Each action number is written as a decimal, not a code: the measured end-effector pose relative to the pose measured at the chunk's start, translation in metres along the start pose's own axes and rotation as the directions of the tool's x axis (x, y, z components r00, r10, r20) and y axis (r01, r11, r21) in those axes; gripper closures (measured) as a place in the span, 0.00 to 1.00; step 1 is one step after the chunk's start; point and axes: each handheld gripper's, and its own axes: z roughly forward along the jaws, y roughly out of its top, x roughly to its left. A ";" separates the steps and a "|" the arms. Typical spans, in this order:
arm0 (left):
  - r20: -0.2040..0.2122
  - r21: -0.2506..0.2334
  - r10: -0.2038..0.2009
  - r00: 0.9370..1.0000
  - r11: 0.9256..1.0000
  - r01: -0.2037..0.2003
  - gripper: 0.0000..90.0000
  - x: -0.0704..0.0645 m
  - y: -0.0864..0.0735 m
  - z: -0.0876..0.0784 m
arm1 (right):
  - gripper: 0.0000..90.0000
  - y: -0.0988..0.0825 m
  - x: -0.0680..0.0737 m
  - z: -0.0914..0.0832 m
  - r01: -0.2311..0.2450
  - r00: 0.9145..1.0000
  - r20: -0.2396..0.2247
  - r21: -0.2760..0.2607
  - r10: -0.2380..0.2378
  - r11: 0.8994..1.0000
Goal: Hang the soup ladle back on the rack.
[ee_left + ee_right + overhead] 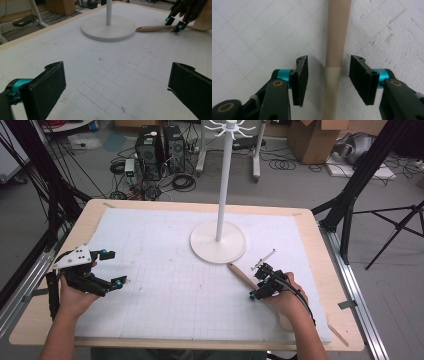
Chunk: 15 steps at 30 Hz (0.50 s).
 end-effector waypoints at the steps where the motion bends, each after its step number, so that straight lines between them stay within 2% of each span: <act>1: 0.001 -0.002 -0.003 1.000 1.000 0.003 0.02 0.000 0.000 0.000 | 0.60 0.000 0.000 0.000 0.002 1.000 -0.003 0.000 -0.002 1.000; 12: 0.001 -0.005 -0.001 1.000 1.000 0.001 0.02 0.000 0.000 0.000 | 0.72 0.000 0.004 0.000 0.017 1.000 0.021 0.001 -0.017 1.000; 15: -0.001 -0.004 0.005 1.000 1.000 -0.005 0.02 0.000 0.001 -0.001 | 0.82 0.000 0.003 -0.001 0.006 1.000 0.029 -0.006 -0.006 1.000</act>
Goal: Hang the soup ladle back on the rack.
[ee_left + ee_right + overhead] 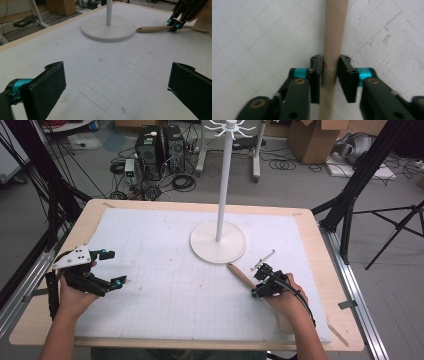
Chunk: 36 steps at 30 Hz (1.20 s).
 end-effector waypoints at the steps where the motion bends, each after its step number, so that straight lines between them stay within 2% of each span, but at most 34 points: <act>1: -0.001 -0.001 -0.002 1.000 1.000 0.002 0.02 0.000 0.000 0.000 | 0.82 0.000 -0.001 0.000 -0.002 1.000 -0.002 -0.001 0.002 1.000; 11: 0.002 -0.004 -0.003 1.000 1.000 0.003 0.02 0.000 0.000 -0.001 | 0.85 0.000 0.000 0.000 -0.019 1.000 -0.006 0.008 0.019 1.000; 14: 0.000 -0.007 -0.004 1.000 1.000 0.004 0.02 0.000 0.000 -0.002 | 0.86 0.001 0.002 0.000 -0.003 1.000 0.010 0.012 0.003 1.000; 17: 0.002 -0.010 -0.003 1.000 1.000 0.003 0.02 0.000 0.000 -0.002 | 0.86 0.000 0.003 -0.001 0.004 1.000 0.007 0.004 -0.004 1.000; 19: 0.000 -0.009 -0.005 1.000 1.000 0.005 0.02 0.001 0.000 -0.003 | 0.86 -0.002 0.003 -0.003 0.001 1.000 0.004 -0.013 -0.001 1.000; 22: 0.002 -0.010 -0.005 1.000 1.000 0.005 0.02 0.000 0.001 -0.002 | 0.86 -0.007 0.000 -0.015 -0.019 1.000 -0.014 -0.080 0.018 0.997; 23: 0.002 -0.010 -0.005 1.000 1.000 0.005 0.02 0.000 0.001 -0.002 | 0.86 -0.007 0.000 -0.015 -0.019 1.000 -0.014 -0.080 0.018 0.997; 24: 0.003 -0.006 -0.003 1.000 1.000 0.003 0.02 0.000 0.001 -0.002 | 0.86 -0.011 -0.002 -0.021 -0.030 0.999 -0.028 -0.117 0.027 0.993; 30: 0.003 -0.008 -0.003 1.000 1.000 0.003 0.02 -0.001 0.001 -0.001 | 0.86 -0.020 -0.006 -0.040 -0.051 0.998 -0.056 -0.224 0.039 0.973; 34: 0.005 -0.005 0.002 1.000 1.000 -0.002 0.02 -0.001 0.002 -0.001 | 0.86 -0.023 -0.007 -0.052 -0.054 0.998 -0.056 -0.284 0.039 0.957; 35: 0.005 -0.005 0.002 1.000 1.000 -0.002 0.02 -0.001 0.002 -0.001 | 0.86 -0.023 -0.007 -0.052 -0.054 0.998 -0.056 -0.284 0.039 0.957; 36: 0.005 -0.010 -0.001 1.000 1.000 0.001 0.02 -0.001 0.002 -0.001 | 0.86 -0.024 -0.007 -0.059 -0.056 0.998 -0.055 -0.308 0.041 0.950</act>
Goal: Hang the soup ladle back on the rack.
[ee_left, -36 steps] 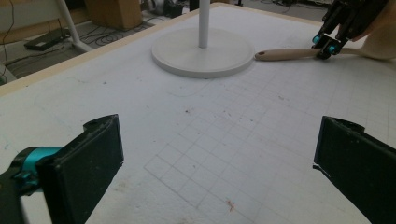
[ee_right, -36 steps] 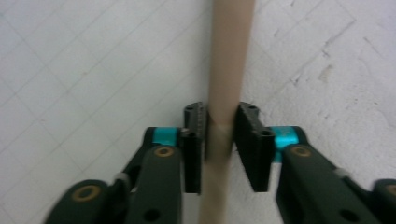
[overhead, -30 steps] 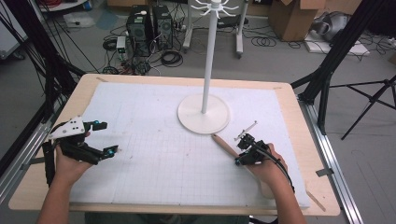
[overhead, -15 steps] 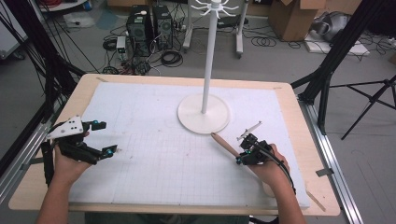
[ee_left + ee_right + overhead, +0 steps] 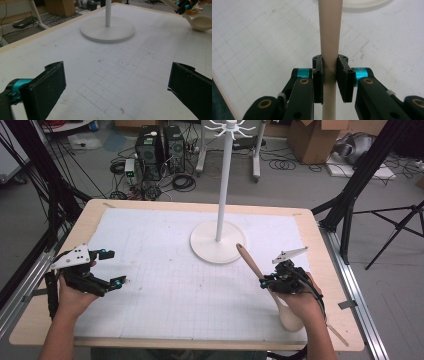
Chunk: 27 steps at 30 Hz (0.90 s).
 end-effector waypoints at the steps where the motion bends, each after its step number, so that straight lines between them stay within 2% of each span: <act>1: 0.000 0.000 0.000 1.000 1.000 0.000 0.02 0.000 0.000 0.000 | 0.86 0.001 0.000 -0.003 0.001 1.000 -0.003 -0.015 -0.001 1.000; 3: 0.002 0.001 0.002 1.000 1.000 -0.002 0.02 0.000 0.000 -0.001 | 0.86 0.001 0.000 -0.006 0.001 1.000 -0.004 -0.027 -0.001 1.000; 4: 0.001 -0.001 0.002 1.000 1.000 -0.002 0.02 0.000 0.001 -0.001 | 0.86 0.003 0.000 -0.012 0.001 1.000 -0.001 -0.059 -0.002 0.998; 5: 0.001 -0.001 0.002 1.000 1.000 -0.002 0.02 0.000 0.001 -0.001 | 0.86 0.003 0.000 -0.012 0.001 1.000 -0.001 -0.059 -0.002 0.998; 6: 0.002 -0.004 0.000 1.000 1.000 0.000 0.02 0.000 0.001 -0.001 | 0.86 0.004 0.000 -0.017 0.010 1.000 -0.002 -0.092 -0.010 0.996; 11: 0.002 -0.002 0.004 1.000 1.000 -0.004 0.02 -0.001 0.001 -0.002 | 0.86 0.008 0.001 -0.029 0.014 1.000 -0.001 -0.160 -0.014 0.987; 19: 0.002 0.002 0.008 1.000 1.000 -0.008 0.02 -0.001 0.002 0.000 | 0.86 0.018 0.000 -0.045 0.027 1.000 0.018 -0.224 -0.024 0.974; 27: 0.006 -0.005 0.009 1.000 1.000 -0.009 0.02 -0.002 0.003 -0.002 | 0.86 0.027 0.000 -0.056 0.044 0.999 0.034 -0.299 -0.035 0.953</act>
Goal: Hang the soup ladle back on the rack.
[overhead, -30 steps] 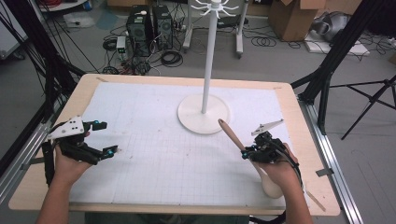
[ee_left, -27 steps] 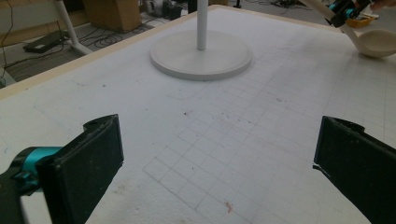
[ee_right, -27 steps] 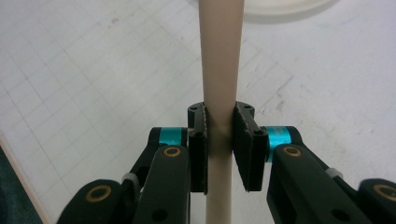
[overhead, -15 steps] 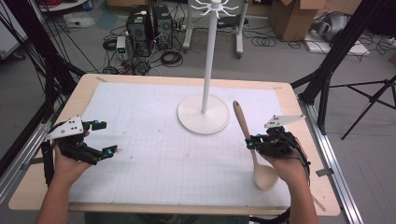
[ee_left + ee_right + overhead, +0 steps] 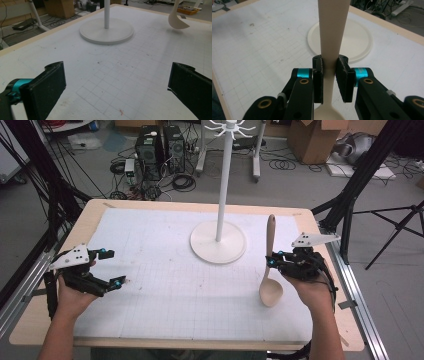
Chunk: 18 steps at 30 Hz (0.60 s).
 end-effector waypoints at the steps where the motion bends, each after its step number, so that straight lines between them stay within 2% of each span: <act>1: 0.000 0.000 0.002 1.000 1.000 -0.002 0.02 0.000 0.000 0.000 | 0.86 0.001 0.000 -0.001 0.003 1.000 0.001 -0.003 -0.003 1.000; 18: 0.006 0.004 0.006 1.000 1.000 -0.006 0.02 -0.001 0.001 0.001 | 0.86 0.031 -0.003 -0.015 0.036 0.999 0.017 -0.024 -0.035 0.999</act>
